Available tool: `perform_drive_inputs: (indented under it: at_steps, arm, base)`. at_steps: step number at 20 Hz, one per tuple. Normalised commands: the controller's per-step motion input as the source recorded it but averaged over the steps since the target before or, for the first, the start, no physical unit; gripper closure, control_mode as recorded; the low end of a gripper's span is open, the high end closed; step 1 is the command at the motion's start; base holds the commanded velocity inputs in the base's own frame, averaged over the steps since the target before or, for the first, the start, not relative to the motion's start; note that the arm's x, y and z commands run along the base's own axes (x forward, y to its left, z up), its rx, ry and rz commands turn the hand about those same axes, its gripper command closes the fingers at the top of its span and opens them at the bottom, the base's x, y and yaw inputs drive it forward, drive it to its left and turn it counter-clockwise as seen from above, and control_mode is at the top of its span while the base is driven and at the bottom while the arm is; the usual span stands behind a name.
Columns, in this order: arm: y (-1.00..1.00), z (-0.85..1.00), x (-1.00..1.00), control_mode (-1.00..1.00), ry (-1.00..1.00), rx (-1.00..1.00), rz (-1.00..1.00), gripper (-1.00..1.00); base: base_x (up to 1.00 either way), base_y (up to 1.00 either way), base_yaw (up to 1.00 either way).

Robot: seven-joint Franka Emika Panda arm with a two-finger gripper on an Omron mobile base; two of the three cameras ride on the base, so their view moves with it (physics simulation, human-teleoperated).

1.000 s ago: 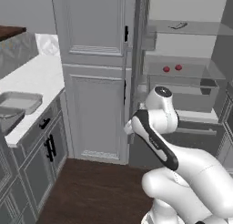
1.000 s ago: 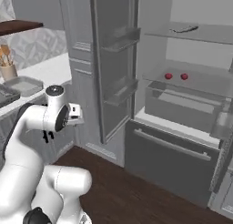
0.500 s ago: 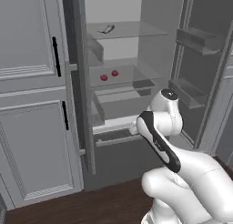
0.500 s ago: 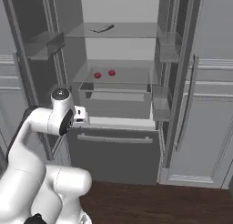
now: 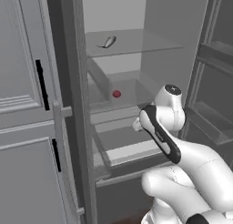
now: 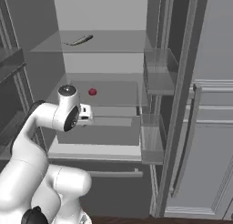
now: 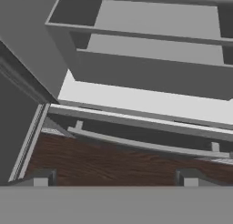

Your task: Place one tomato and one fish in each tupperware on the nearby counter, to pack two identical lunches.

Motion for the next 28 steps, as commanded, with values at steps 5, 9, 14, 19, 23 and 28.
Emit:
perform_drive_inputs:
  at_steps: [5, 9, 14, 19, 23, 28]
  arm:
    - [0.0, 0.0, 0.0, 1.0, 0.0, 0.0, 0.0, -1.0]
    - [0.27, 0.39, 0.4, -1.0, 0.0, 0.0, -0.21, -1.0]
    - [-0.21, 0.09, 0.5, -1.0, 0.01, 0.19, -0.54, -1.0]
    - [-0.24, 0.0, 0.71, -1.0, -0.01, 0.22, -0.28, -1.0]
    - [0.16, 0.0, 0.67, -1.0, 0.0, 0.0, -0.01, -1.0]
    - [0.0, -0.05, 0.38, -1.0, 0.0, 0.0, 0.0, -1.0]
  base:
    - [0.94, 0.42, -0.14]
    - [0.2, 0.15, -0.04]
    - [0.0, 0.0, 0.0]
    - [0.0, 0.0, 0.0]
    - [0.0, 0.0, 0.0]
    - [0.0, 0.0, 0.0]
